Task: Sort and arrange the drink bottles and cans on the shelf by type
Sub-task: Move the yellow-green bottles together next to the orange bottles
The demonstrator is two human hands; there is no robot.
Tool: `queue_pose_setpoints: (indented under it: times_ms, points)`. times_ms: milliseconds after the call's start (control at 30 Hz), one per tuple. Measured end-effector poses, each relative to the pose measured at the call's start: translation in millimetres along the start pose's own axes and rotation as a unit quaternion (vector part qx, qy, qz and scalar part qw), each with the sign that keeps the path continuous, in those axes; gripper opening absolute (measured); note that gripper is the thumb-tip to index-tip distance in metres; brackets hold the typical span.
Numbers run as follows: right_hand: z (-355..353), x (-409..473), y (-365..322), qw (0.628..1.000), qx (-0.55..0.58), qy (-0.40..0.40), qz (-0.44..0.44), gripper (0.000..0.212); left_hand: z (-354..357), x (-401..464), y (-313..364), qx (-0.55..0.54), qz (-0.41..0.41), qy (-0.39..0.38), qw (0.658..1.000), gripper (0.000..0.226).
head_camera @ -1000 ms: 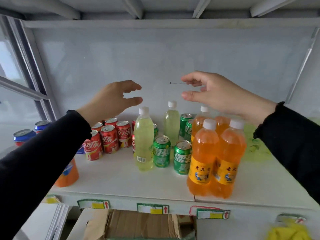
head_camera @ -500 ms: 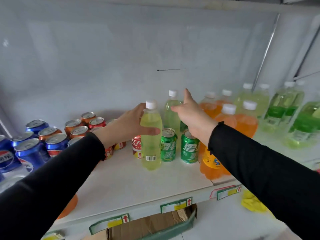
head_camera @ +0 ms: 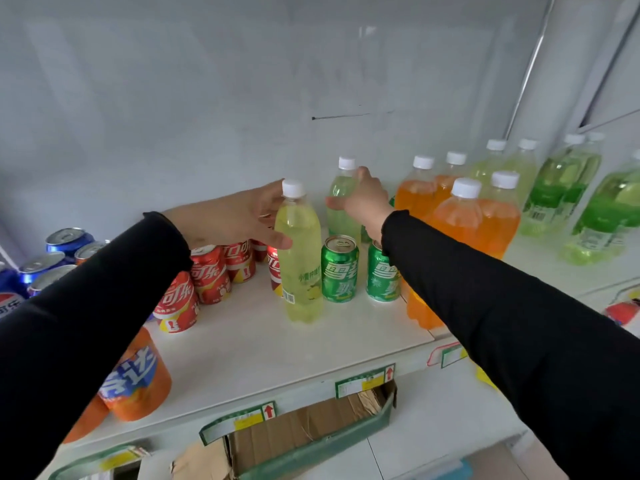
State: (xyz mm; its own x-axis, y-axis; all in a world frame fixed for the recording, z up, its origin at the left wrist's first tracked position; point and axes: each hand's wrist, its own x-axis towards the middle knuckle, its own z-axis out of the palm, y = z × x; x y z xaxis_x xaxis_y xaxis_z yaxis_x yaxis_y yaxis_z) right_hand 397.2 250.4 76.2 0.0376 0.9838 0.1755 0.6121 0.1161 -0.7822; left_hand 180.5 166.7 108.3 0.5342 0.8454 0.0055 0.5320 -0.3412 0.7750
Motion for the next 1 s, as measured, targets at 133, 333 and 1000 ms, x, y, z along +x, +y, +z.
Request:
queue_pose_setpoints:
  times_ms: [133,333,1000]
  points:
    - [5.0,5.1,1.8,0.997,-0.077,0.027,0.001,0.105,-1.3,-2.3,-3.8,-0.008,0.015,-0.025,1.000,0.065]
    - [-3.6,14.8,10.3,0.985,0.112,-0.105,0.078,0.091,24.4,-6.3,-4.1,-0.026,-0.023,0.067,0.997,0.067]
    - [-42.3,-57.3,-33.0,0.953,0.250,0.032,-0.169,0.058,33.5,-23.6,45.3,0.013,0.023,0.421,0.907,0.055]
